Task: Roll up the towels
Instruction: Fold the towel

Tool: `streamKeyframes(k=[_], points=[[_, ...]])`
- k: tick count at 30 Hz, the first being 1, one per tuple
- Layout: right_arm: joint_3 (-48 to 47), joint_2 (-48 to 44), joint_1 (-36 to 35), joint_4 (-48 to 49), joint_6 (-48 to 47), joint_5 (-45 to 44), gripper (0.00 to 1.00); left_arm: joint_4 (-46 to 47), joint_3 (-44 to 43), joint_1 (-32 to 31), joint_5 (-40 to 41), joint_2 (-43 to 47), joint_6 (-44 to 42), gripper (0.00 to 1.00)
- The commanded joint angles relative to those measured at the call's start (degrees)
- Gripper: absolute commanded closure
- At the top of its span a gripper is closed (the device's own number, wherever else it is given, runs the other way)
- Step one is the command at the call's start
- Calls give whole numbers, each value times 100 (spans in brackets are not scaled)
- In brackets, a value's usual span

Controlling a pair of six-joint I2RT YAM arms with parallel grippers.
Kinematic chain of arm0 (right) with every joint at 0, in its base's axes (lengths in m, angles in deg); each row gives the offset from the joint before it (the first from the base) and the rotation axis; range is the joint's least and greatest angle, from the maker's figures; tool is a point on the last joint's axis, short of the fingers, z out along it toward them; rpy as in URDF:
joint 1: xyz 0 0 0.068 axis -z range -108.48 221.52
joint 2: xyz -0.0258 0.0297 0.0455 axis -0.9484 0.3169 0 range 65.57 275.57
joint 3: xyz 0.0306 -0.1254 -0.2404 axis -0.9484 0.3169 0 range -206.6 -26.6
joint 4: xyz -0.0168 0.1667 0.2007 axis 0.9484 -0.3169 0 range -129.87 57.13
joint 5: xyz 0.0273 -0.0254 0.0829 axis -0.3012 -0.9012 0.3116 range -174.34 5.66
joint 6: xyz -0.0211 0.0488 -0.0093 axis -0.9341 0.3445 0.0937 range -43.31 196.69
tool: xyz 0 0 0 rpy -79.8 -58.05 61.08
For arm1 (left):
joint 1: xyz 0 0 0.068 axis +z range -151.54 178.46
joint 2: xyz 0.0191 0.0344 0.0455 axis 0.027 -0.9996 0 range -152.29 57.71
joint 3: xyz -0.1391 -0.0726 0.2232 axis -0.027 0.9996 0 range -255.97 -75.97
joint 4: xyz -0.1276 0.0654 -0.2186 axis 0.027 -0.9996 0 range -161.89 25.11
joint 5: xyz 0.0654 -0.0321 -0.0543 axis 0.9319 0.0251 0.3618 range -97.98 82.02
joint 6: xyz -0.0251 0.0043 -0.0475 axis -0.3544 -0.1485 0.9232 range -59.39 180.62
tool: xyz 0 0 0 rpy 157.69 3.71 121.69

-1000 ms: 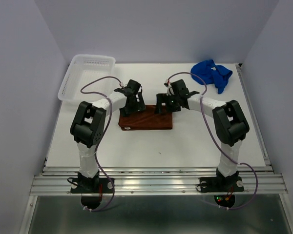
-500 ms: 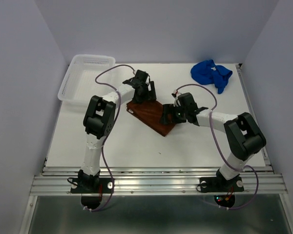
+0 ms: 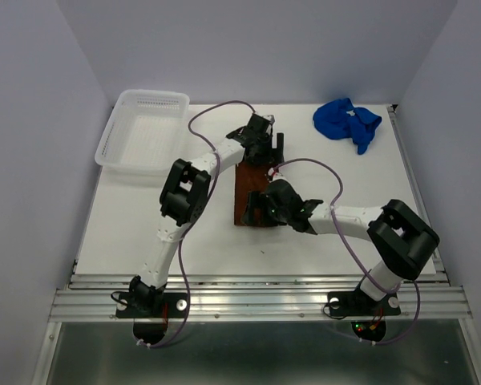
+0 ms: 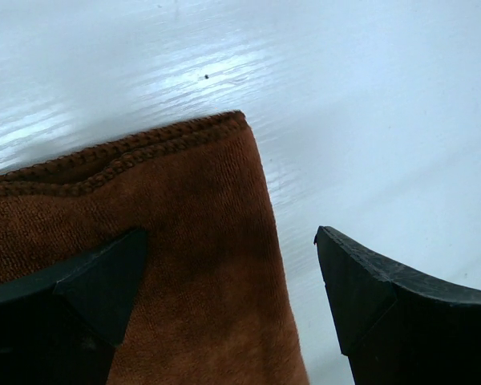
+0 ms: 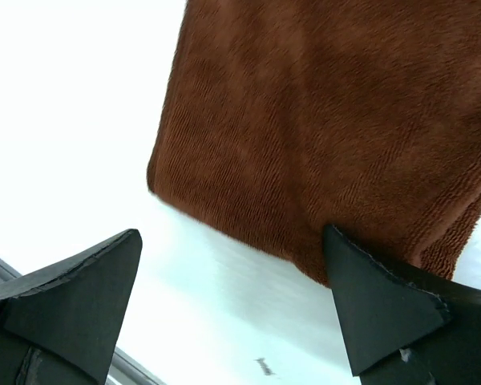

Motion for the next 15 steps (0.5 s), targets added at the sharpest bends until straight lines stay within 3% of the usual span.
streamKeyframes(k=[1,10,15], points=[[-74,-76,-421,58,1005,-807,0,-186,-344,-50,-200,-306,-48,1],[-496,-13,-791,-479,1148,-1431,0,-204,-231,-50,98,-289,75,1],[-706,-531,-906,-716,280,-1757,0,-247,-248,-50,125,96,5,1]])
